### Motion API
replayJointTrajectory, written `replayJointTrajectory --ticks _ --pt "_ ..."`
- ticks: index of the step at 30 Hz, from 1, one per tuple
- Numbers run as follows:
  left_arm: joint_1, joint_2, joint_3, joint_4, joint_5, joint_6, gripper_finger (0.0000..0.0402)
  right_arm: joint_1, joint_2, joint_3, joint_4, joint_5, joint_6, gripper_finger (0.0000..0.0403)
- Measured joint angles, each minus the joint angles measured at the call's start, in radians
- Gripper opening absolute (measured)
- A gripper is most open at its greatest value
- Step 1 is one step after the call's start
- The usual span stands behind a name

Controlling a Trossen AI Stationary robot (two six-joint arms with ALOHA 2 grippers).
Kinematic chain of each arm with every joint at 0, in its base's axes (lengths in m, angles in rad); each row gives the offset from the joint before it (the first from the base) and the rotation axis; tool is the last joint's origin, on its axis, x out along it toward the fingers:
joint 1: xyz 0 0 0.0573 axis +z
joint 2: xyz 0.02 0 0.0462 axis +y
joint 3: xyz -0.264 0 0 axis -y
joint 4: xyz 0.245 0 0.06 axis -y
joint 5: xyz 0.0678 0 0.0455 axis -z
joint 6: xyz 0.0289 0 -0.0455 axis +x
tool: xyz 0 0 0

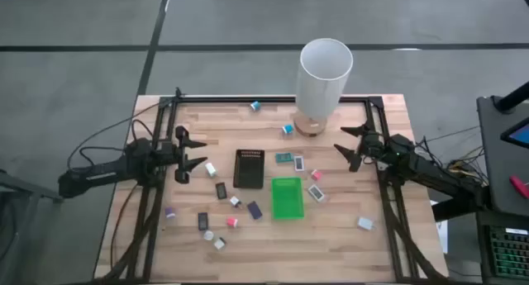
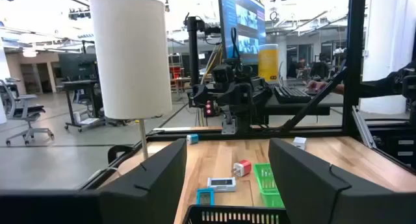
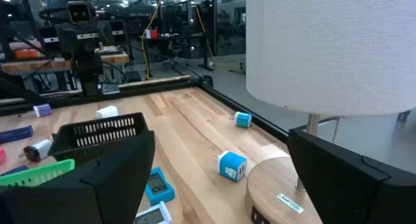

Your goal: Pick & Place Office items

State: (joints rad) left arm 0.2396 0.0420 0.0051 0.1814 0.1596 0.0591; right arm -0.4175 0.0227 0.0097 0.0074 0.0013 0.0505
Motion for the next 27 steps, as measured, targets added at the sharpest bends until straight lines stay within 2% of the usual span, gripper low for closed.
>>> replayJointTrajectory --ticks 27 --pt "0.000 0.000 0.000 0.000 0.000 0.000 0.0225 0.000 0.001 0.000 0.000 0.000 -0.020 0.0345"
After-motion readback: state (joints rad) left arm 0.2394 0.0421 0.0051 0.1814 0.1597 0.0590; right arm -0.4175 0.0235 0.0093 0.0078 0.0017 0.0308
